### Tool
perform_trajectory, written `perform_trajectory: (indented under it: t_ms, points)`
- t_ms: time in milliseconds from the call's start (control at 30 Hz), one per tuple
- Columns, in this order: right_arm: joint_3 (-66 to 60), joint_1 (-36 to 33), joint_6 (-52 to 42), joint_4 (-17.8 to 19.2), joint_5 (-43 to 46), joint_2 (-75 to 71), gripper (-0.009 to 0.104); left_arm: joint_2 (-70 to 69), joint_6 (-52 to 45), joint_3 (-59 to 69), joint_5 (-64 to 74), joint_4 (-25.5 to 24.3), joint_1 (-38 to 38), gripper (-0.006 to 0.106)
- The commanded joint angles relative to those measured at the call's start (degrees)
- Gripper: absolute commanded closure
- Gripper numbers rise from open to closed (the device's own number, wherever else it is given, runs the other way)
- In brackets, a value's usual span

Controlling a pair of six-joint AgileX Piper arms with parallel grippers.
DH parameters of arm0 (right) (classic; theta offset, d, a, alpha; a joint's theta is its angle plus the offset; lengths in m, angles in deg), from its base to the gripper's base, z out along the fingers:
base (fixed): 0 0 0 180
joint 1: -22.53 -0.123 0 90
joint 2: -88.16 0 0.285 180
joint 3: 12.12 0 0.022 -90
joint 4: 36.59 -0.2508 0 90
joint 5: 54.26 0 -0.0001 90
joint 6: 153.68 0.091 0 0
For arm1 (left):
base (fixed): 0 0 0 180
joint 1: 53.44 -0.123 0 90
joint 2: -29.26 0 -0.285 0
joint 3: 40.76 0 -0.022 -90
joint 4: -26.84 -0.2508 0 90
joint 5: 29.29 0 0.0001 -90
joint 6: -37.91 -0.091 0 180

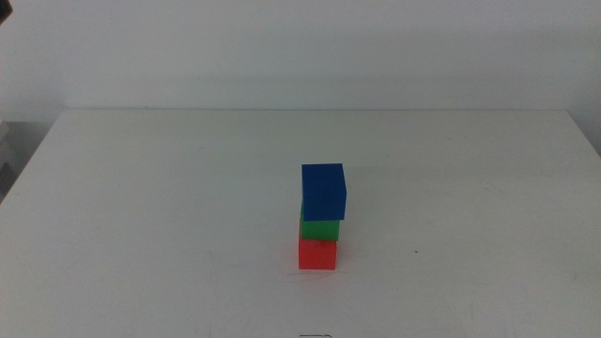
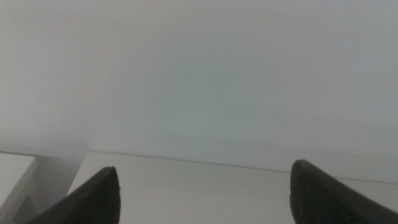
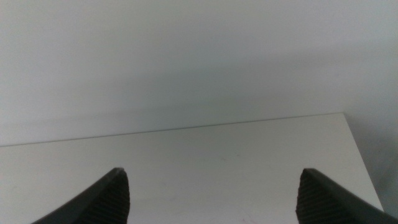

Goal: Stack red cubes first, then green, then blue cubes in a specific spot.

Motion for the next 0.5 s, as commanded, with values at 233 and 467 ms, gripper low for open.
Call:
perform_trajectory:
  t_ms: [233,467]
  points:
    - [-8.19,0.37,-0.77,2.38,10.93,-7.62,0.012,-6.2,0.74,4.86,-6.69,-0.03,0.11,0.007]
    - [-29.63,0.37,-0.77,2.42,24.41,-19.37,0.012,-18.39,0.74,17.97,-7.63,-0.03,0.11,0.007]
